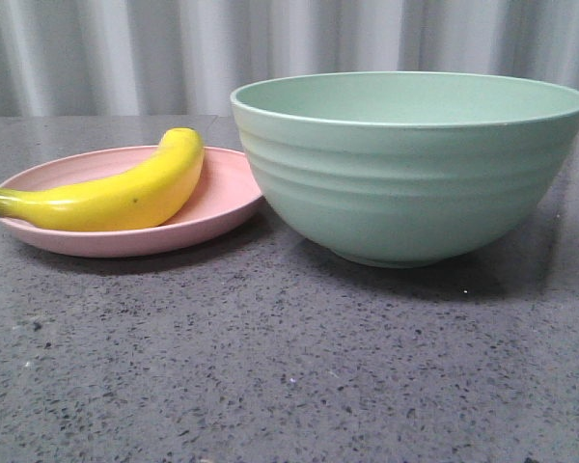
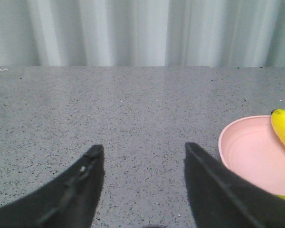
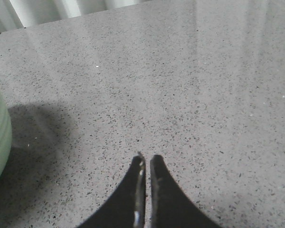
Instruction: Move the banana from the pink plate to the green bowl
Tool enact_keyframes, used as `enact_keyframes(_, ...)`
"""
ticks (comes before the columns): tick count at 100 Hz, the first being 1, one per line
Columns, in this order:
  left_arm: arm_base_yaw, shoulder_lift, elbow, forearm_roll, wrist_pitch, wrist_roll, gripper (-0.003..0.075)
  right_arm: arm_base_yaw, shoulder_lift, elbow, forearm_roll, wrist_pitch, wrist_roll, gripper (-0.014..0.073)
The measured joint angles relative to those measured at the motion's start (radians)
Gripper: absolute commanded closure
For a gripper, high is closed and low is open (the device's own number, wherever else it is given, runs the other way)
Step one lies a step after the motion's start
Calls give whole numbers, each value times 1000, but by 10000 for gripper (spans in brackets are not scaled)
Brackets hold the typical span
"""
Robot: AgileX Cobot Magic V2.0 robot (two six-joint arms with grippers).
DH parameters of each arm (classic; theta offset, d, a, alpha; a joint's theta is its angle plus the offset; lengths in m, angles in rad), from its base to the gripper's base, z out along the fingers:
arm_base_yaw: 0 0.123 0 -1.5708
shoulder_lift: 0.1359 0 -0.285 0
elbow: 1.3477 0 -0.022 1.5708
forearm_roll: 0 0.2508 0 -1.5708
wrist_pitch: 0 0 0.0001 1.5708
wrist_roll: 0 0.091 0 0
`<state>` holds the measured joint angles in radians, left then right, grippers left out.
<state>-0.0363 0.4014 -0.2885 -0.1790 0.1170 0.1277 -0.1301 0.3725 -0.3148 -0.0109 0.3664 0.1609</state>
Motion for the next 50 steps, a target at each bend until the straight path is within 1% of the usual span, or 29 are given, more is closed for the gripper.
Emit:
enact_keyframes(7, 0, 11, -4, -4, -19, 0, 262, 0, 0, 0, 1, 0, 0, 655)
enact_keyframes(21, -21, 62, -59, -5, -2, 0, 262, 0, 0, 0, 1, 0, 0, 655)
enact_keyframes(32, -70, 140, -137, -5, 60, 0, 262, 0, 0, 0, 1, 0, 0, 655)
enact_keyframes(50, -192, 313, -298, -5, 196, 0, 262, 0, 0, 0, 1, 0, 0, 655)
